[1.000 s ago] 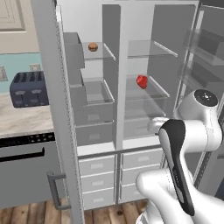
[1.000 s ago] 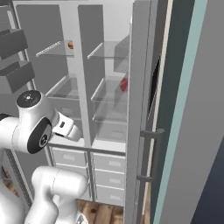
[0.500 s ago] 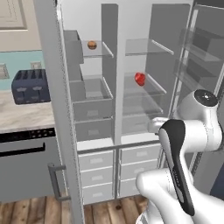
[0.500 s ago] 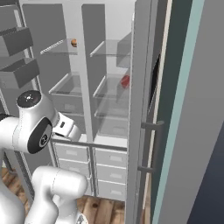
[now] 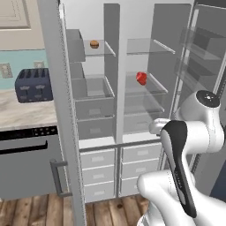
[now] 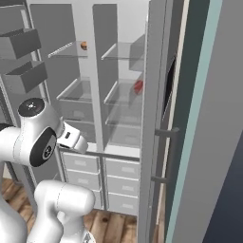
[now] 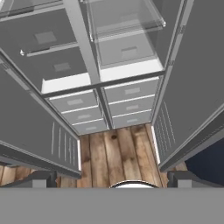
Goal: Pick up the frozen steak from the freezer, place it on any shelf in the fridge, and close the fridge and freezer doors when done.
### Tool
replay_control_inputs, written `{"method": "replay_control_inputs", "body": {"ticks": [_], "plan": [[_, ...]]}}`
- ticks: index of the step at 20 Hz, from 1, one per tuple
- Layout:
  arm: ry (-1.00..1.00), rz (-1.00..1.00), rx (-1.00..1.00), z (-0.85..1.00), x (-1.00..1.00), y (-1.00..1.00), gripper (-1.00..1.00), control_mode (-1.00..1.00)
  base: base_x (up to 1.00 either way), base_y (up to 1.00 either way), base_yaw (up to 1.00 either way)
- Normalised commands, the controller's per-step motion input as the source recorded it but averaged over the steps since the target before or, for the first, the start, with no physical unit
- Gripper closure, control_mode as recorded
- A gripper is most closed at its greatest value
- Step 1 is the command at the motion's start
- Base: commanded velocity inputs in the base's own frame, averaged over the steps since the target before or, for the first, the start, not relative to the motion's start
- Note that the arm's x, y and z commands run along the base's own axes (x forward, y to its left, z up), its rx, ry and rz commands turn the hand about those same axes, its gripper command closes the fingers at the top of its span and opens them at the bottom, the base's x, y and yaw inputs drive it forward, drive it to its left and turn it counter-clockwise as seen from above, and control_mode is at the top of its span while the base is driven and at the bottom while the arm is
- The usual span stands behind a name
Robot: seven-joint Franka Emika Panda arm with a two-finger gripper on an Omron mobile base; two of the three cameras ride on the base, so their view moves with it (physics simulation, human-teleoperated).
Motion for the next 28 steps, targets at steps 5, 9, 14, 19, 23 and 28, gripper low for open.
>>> {"method": "replay_control_inputs", "body": {"ticks": [5,9,14,19,23,28], "plan": [[0.00,0.00,0.00,0.00,0.00,0.00,-1.00,1.00,-0.03,0.00,0.03],[0.00,0.00,0.00,0.00,0.00,0.00,-1.00,1.00,-0.03,0.00,0.03],[0.00,0.00,0.00,0.00,0.00,0.00,-1.00,1.00,-0.18,0.00,0.01],[0.00,0.00,0.00,0.00,0.00,0.00,-1.00,1.00,-0.14,0.00,0.01],[0.00,0.00,-0.02,-0.02,0.00,0.00,-1.00,-1.00,0.00,0.01,0.00],[-0.04,0.00,-0.04,0.12,-0.25,0.10,-1.00,-1.00,0.00,0.00,0.00]]}}
